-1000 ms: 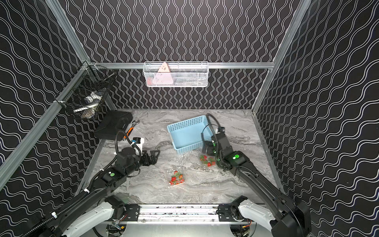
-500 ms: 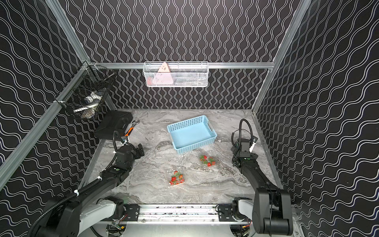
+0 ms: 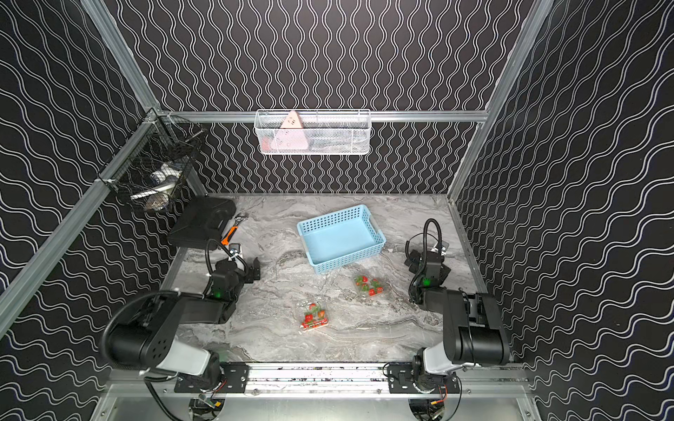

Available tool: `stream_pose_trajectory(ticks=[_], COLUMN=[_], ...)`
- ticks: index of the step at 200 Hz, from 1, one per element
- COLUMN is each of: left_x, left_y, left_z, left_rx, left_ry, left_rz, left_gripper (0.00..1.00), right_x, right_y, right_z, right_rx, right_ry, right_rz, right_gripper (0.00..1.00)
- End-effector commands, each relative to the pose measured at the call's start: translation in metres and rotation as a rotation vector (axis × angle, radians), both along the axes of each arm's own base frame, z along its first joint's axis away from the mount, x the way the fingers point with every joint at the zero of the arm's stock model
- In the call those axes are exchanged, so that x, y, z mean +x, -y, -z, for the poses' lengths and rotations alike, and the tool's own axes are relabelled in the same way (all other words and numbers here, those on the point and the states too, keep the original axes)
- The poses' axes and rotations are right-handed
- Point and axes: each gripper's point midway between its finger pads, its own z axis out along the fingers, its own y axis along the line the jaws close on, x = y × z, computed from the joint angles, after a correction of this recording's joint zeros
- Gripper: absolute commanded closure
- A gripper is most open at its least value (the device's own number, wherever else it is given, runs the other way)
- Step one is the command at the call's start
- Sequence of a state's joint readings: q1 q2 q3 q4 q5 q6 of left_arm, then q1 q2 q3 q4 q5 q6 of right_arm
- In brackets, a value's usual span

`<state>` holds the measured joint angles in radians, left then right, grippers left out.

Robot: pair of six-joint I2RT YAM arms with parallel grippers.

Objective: Pack strawberries into containers
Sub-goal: Reset both arms

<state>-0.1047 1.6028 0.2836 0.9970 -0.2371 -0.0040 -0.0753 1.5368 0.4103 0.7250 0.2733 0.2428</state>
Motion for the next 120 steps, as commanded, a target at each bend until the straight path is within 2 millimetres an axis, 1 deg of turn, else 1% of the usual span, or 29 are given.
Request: stream_pose_trajectory(ticks=[1, 7, 14, 23, 34, 37, 41, 43, 45, 64, 82, 103, 120], left_x=[0.019, 0.02, 0.026, 0.026, 0.027, 0.027, 0.027, 0.027, 0.027, 0.026, 0.026, 0.026, 0.027], left_y=[0.01, 0.008, 0.008, 0.008, 0.006, 0.005, 0.004, 0.004, 0.004, 0.003, 0.004, 0.004, 0.008], left_z=[-0.025, -0.018, -0.021, -0.016, -0.018, -0.018, -0.018, -0.018, -0.017, -0.019, -0.019, -0.019, -0.018], left_rx=[-0.009, -0.014, -0.003, -0.008, -0.005, -0.005, -0.001, 0.0, -0.001, 0.003, 0.008, 0.005, 0.0], left_ry=[0.113, 0.061, 0.087, 0.052, 0.058, 0.065, 0.068, 0.065, 0.06, 0.071, 0.075, 0.072, 0.063], left_rz=[0.067, 0.064, 0.067, 0.067, 0.05, 0.048, 0.043, 0.042, 0.042, 0.031, 0.035, 0.036, 0.053], left_gripper=[0.01, 0.01, 0.01, 0.01, 0.01, 0.01, 0.01, 0.01, 0.01, 0.01, 0.01, 0.01, 0.01], right_x=[0.017, 0.017, 0.017, 0.015, 0.009, 0.01, 0.01, 0.01, 0.01, 0.008, 0.012, 0.012, 0.014], right_y=[-0.009, -0.012, -0.015, -0.019, -0.019, -0.019, -0.022, -0.023, -0.024, -0.022, -0.022, -0.022, -0.022], right_z=[-0.017, -0.016, -0.016, -0.016, -0.008, -0.011, -0.011, -0.015, -0.014, -0.005, -0.011, -0.005, -0.009], right_rx=[-0.032, -0.028, -0.028, -0.032, -0.031, -0.044, -0.057, -0.065, -0.068, -0.036, -0.065, -0.043, -0.057], right_ry=[0.078, 0.068, 0.072, 0.092, 0.117, 0.152, 0.176, 0.201, 0.204, 0.103, 0.174, 0.111, 0.141], right_rz=[-0.084, -0.1, -0.122, -0.144, -0.134, -0.14, -0.156, -0.165, -0.17, -0.146, -0.154, -0.148, -0.152], right_gripper=[0.0, 0.0, 0.0, 0.0, 0.0, 0.0, 0.0, 0.0, 0.0, 0.0, 0.0, 0.0, 0.0])
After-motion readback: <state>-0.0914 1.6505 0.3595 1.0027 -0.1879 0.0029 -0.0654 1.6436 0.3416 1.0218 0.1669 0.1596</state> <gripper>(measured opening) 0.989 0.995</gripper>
